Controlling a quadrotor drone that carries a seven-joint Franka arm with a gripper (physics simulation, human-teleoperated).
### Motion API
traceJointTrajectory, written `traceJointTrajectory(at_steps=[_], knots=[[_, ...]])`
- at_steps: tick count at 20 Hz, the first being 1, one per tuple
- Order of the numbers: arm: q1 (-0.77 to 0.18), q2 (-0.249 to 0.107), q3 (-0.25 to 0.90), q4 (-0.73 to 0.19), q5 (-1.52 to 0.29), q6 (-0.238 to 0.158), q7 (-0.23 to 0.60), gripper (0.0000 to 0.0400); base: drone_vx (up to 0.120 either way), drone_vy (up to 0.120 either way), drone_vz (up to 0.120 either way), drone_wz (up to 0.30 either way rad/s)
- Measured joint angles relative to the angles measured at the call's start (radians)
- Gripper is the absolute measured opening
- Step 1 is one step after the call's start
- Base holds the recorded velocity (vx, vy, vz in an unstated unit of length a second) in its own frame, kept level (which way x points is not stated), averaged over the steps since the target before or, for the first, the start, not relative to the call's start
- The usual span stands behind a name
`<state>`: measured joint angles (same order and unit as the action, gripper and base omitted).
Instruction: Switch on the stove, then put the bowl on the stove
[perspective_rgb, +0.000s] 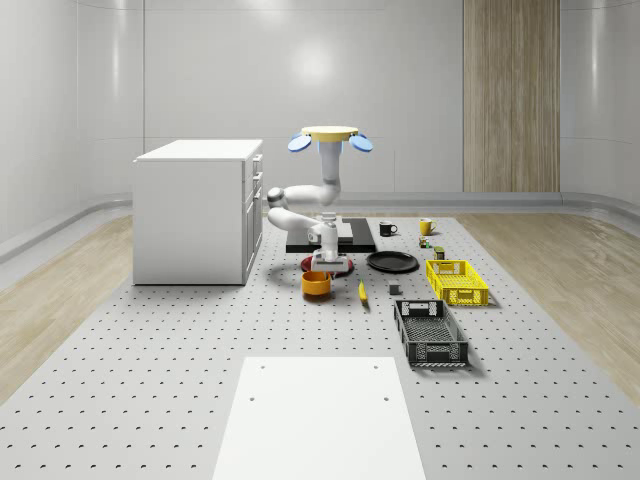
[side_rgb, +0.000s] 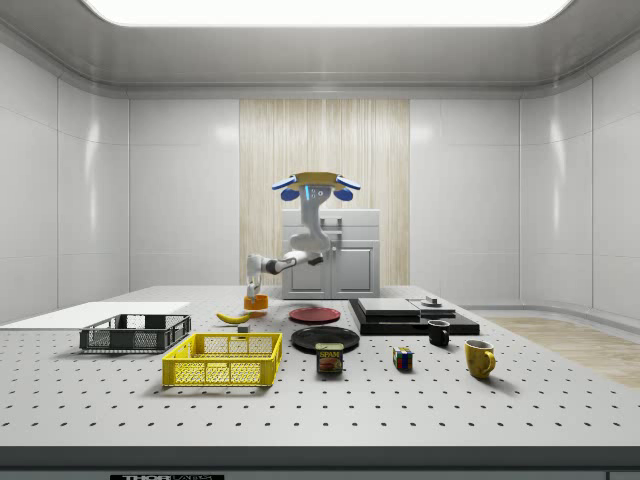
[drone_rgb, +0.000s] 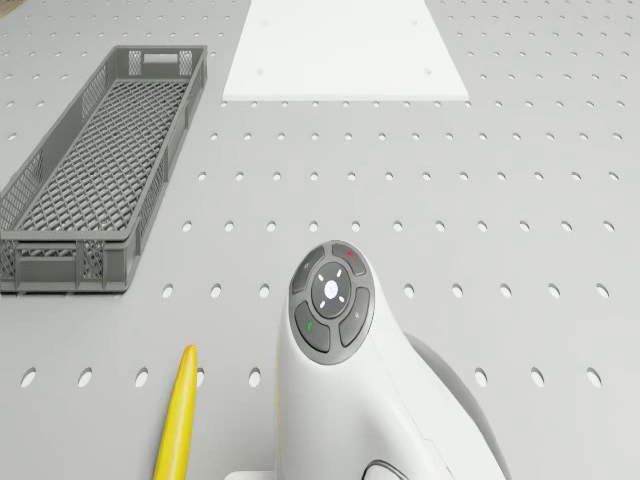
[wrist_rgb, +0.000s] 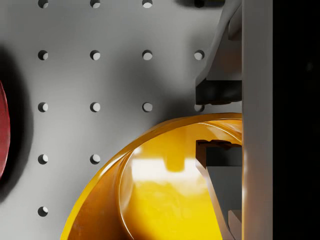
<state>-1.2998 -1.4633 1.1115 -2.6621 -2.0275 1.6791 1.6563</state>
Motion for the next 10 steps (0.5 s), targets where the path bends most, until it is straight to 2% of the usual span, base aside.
traceJointTrajectory(at_steps=[10], knots=[[0.009, -0.004, 0.036, -0.018, 0.033, -0.019, 0.001, 0.01, -0.12, 0.12, 0.12, 0.0]])
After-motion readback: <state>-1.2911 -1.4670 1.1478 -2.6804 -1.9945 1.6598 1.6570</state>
